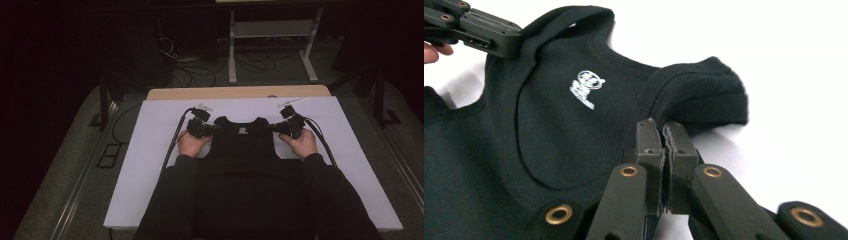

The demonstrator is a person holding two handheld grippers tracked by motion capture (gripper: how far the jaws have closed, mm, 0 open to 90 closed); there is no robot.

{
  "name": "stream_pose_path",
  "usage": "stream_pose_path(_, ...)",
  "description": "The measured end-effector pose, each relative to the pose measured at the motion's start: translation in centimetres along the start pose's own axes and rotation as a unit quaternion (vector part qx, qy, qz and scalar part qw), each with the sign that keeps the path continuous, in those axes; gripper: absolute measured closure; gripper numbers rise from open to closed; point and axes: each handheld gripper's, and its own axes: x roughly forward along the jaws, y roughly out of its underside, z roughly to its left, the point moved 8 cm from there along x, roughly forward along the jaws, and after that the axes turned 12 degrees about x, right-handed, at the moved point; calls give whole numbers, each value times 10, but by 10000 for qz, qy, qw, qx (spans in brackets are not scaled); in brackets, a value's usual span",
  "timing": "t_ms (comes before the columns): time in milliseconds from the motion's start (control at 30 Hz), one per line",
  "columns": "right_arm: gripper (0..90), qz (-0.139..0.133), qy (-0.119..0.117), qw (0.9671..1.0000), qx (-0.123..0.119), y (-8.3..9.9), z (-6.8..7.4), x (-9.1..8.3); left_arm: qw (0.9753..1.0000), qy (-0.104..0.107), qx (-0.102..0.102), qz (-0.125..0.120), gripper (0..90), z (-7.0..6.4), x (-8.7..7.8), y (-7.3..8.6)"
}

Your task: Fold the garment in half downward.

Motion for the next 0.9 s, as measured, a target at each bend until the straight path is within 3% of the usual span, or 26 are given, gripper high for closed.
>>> stream_pose_path(433, 860, -216, -177, 9996, -80, -11, 22, -28, 9998, -47, 4, -216, 855, -7, -27, -13)
stream_pose_path(600, 860, -222, -270, 9994, -3, -12, 29, -37, 9996, -22, 2, -269, 854, -15, -39, -11)
stream_pose_path(900, 859, -240, -324, 9990, -169, -2, 50, -50, 9995, 32, 80, -316, 854, -29, -61, -5)
